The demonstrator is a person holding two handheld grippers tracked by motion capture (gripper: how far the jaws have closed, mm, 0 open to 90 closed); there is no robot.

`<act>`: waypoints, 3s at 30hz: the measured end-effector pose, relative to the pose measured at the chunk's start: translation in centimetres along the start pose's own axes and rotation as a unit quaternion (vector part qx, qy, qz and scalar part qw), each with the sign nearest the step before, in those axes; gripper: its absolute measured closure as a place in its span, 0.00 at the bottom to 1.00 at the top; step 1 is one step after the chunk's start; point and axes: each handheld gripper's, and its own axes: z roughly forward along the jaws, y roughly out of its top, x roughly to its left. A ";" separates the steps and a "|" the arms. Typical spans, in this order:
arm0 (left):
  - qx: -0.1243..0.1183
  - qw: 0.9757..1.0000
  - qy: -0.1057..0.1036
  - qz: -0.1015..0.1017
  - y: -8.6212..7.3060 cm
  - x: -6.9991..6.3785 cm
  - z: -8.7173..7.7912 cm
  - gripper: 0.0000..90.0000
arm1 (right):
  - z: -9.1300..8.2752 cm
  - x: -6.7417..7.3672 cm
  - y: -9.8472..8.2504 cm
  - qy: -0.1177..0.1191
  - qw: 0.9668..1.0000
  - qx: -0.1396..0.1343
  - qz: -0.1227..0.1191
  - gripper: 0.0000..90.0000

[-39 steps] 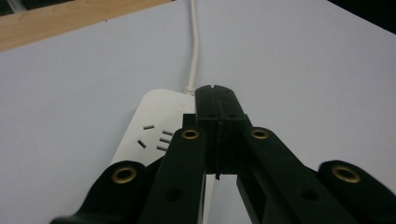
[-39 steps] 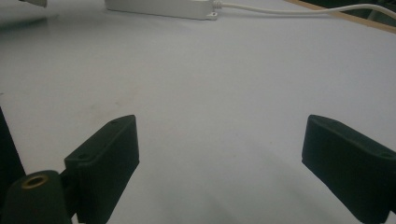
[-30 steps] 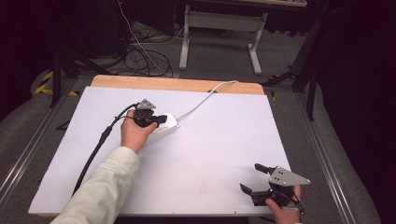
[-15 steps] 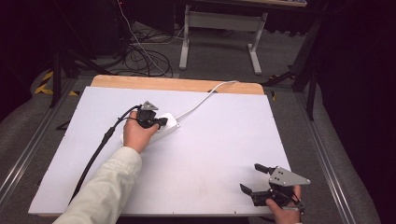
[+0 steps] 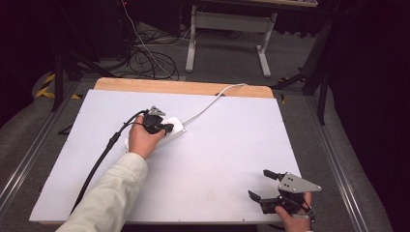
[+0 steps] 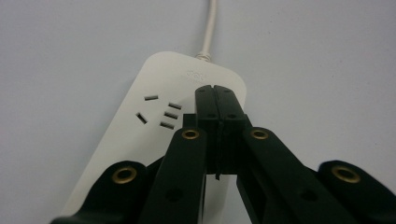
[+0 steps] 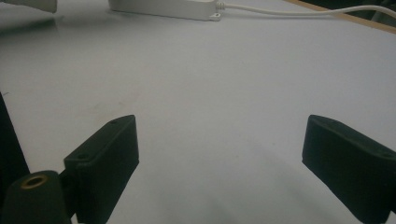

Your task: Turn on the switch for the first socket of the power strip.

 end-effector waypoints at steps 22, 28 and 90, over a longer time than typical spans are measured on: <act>0.000 1.000 0.015 0.004 -0.1 -0.2 0.1 1.00 | 0.0 0.1 0.0 0.002 1.000 0.001 -0.001 0.13; 0.002 1.000 0.022 0.016 -0.1 -0.5 0.2 1.00 | -0.1 0.1 -0.1 0.002 1.000 0.001 -0.002 0.13; -0.028 0.999 0.020 0.032 1.9 -3.1 -5.0 1.00 | 0.4 0.2 0.2 0.005 1.000 0.003 -0.008 0.12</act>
